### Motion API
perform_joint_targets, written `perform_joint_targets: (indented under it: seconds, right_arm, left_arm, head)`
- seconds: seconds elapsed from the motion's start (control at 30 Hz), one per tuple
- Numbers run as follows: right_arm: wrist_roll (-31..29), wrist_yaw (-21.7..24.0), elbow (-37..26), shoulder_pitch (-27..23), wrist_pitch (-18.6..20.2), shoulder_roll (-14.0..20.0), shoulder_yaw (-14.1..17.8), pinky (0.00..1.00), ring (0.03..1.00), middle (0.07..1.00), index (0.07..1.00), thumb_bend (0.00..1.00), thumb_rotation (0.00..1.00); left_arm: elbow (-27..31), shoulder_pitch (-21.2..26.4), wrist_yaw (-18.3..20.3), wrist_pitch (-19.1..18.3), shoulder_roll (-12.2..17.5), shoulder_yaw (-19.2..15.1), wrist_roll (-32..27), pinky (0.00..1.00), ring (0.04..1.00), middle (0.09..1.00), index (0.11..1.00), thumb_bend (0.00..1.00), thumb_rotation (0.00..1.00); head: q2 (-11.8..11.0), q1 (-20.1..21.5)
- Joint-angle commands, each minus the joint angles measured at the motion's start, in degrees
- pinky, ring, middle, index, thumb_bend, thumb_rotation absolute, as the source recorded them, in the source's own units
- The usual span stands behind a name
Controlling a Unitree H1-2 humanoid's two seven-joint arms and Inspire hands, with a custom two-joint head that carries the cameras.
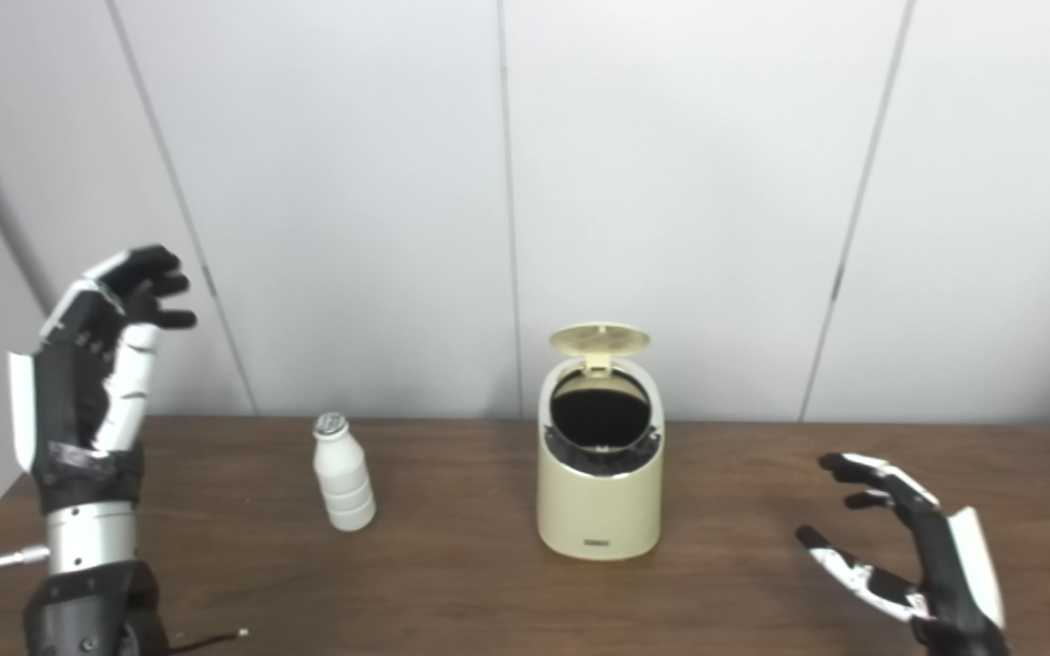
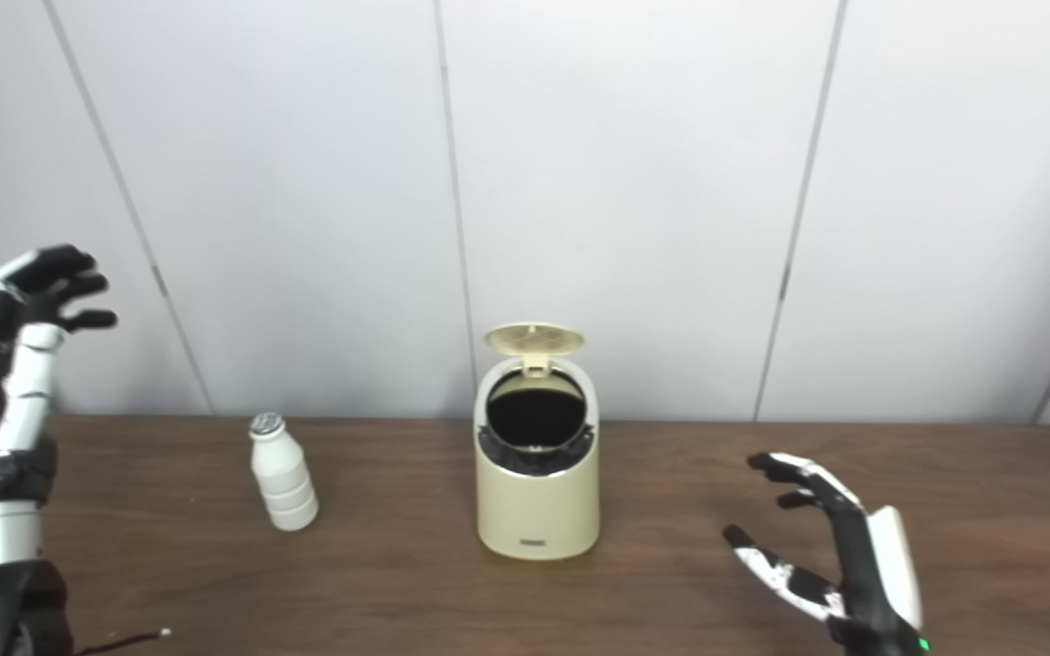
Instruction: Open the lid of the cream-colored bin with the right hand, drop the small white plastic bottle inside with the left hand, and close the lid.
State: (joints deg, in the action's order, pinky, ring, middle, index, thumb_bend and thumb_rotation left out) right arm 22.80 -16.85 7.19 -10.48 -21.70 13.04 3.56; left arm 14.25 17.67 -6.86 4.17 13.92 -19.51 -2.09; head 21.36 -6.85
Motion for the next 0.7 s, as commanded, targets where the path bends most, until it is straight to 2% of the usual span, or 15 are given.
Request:
perform_joint_targets:
  seconds: [0.0,0.13,0.2,0.3,0.37,0.53,0.63,0.67]
  right_arm:
    - [-0.5,-0.7,-0.4,-1.4,-3.0,1.3,0.8,0.57,0.697,0.730,0.663,0.33,0.00]
    - [-1.5,-0.1,-0.1,-1.3,-3.3,1.6,1.1,0.57,0.692,0.728,0.671,0.33,0.00]
    - [-1.8,0.2,-0.2,-1.1,-3.6,1.7,1.1,0.57,0.688,0.724,0.672,0.33,0.00]
    - [-1.9,0.4,-0.8,-0.9,-3.2,1.6,1.1,0.58,0.698,0.725,0.663,0.32,0.00]
    - [-2.0,0.7,-1.2,-0.9,-3.1,1.6,1.2,0.58,0.699,0.723,0.650,0.31,0.00]
    - [-2.0,1.4,-1.9,-0.7,-2.5,1.8,1.5,0.52,0.665,0.716,0.651,0.30,0.00]
    - [-2.5,2.0,-2.5,-0.7,-2.4,2.2,1.7,0.51,0.661,0.712,0.642,0.30,0.00]
    - [-3.2,2.5,-2.8,-0.6,-2.2,2.3,1.8,0.54,0.680,0.716,0.642,0.29,0.00]
  left_arm:
    - [-0.9,0.5,-0.7,3.0,0.5,-0.4,0.3,0.63,0.724,0.737,0.717,0.46,0.48]
    - [-3.5,-1.4,-0.2,5.5,0.7,-0.1,-0.2,0.67,0.760,0.773,0.758,0.54,0.44]
    - [-5.8,-2.4,-0.1,6.8,1.5,0.4,2.3,0.70,0.778,0.794,0.786,0.60,0.44]
    - [-9.3,-3.3,-0.7,6.6,2.8,1.4,7.7,0.75,0.842,0.864,0.865,0.88,0.53]
    - [-11.4,-3.8,-0.7,7.1,3.6,2.4,10.4,0.79,0.887,0.910,0.924,0.98,0.57]
    - [-13.1,-5.7,-0.3,6.1,3.0,4.7,12.3,0.80,0.911,0.933,0.977,1.00,0.52]
    - [-14.0,-7.3,-1.3,7.6,1.1,6.1,13.0,0.82,0.913,0.928,0.966,1.00,0.49]
    - [-14.5,-7.9,-1.4,8.4,0.3,6.5,12.8,0.84,0.924,0.935,0.968,1.00,0.46]
  head:
    - [0.0,-1.3]
    - [0.2,-2.8]
    - [0.2,-3.8]
    - [0.2,-4.6]
    - [0.4,-5.1]
    - [0.3,-6.7]
    - [0.2,-8.5]
    - [-0.1,-9.5]
